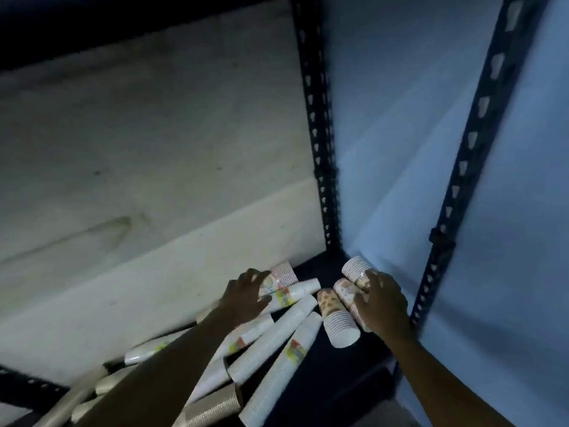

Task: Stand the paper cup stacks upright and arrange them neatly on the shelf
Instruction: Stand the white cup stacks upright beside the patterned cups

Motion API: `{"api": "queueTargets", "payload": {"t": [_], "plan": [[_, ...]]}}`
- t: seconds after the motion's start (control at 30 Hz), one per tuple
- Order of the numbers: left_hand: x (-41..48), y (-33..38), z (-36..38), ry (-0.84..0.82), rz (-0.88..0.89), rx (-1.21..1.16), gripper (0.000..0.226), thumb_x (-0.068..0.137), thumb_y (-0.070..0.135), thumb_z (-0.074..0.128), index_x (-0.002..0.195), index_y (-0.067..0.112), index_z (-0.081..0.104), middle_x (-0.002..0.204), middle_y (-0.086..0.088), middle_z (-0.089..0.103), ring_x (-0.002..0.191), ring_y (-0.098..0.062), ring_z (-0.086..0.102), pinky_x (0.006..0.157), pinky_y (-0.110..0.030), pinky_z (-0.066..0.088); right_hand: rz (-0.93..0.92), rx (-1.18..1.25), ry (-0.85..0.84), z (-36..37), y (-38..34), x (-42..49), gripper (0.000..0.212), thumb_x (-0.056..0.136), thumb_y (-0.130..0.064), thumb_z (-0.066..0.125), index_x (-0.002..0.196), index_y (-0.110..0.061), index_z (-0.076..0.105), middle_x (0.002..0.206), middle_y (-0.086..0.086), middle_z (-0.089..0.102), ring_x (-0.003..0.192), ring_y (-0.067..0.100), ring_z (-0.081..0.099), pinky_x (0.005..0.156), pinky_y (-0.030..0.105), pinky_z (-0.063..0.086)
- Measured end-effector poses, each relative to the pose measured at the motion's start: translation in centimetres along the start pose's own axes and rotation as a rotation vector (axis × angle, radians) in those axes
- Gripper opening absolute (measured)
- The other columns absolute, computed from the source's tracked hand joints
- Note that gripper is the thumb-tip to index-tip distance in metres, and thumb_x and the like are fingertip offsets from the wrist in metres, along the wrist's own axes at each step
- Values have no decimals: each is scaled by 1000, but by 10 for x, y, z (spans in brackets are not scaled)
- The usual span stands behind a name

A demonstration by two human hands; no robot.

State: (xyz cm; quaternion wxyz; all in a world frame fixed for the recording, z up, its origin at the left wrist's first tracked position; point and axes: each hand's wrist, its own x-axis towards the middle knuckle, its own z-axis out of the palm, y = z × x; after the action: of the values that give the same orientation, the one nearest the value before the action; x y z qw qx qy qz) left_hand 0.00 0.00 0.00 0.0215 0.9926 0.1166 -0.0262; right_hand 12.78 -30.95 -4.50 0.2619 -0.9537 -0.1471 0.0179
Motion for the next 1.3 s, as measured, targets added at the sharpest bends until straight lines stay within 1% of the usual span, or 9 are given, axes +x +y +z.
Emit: {"api": "queueTargets", "payload": {"t": [0.17,0.37,0.53,0.7,0.83,0.93,1.07,1.17,1.3], "plan": [[39,-12,28,-57,-24,-47,68,97,41,59,158,30,30,148,-4,40,127,-28,53,101,-42,47,64,-24,-15,30,8,8,66,94,-41,58,154,-20,38,156,9,38,143,32,35,108,52,42],[54,-24,55,-38,-50,-52,65,96,31,62,155,27,35,141,-5,46,127,-29,55,99,-43,51,130,-5,62,48,11,20,62,93,-45,55,148,-20,40,143,12,43,129,36,39,91,49,51],[63,-25,68,-6,-86,-130,65,93,26,67,152,21,41,139,-10,43,131,-32,44,105,-48,47,253,-7,64,51,1,34,56,91,-36,60,138,-10,46,140,20,36,127,42,35,98,47,44],[66,-22,69,91,-23,-243,51,87,17,72,136,8,60,130,-18,45,128,-37,38,109,-42,40,296,47,55,45,-17,39,37,92,-31,64,126,-21,52,134,13,37,117,41,44,90,43,46],[68,-18,64,234,2,-307,35,79,7,76,114,8,70,115,-16,53,113,-38,49,102,-42,43,286,-6,63,49,-15,43,51,90,-36,65,132,-15,47,135,20,40,118,42,46,90,42,47],[68,-17,72,204,11,-309,41,83,17,76,122,9,69,116,-16,60,110,-38,59,100,-38,41,309,-73,28,51,-12,50,52,91,-40,61,129,-8,48,132,24,47,124,39,43,95,40,44],[71,-19,81,126,-29,-299,61,91,31,72,146,11,53,138,-15,60,124,-37,58,108,-38,38,305,-58,-4,49,-15,56,45,92,-29,64,130,-14,46,130,27,50,124,41,45,101,42,43],[70,-23,76,111,-49,-342,63,87,34,76,145,19,55,133,-11,56,118,-33,59,103,-39,46,303,-6,11,49,-17,58,40,93,-23,59,130,-17,44,125,22,54,111,41,59,91,42,50],[65,-13,62,226,-55,-450,56,84,28,79,135,17,60,125,1,51,99,-19,62,82,-27,47,209,95,118,47,-19,57,36,91,-24,64,123,-20,48,121,12,38,91,40,65,77,42,57]]}}
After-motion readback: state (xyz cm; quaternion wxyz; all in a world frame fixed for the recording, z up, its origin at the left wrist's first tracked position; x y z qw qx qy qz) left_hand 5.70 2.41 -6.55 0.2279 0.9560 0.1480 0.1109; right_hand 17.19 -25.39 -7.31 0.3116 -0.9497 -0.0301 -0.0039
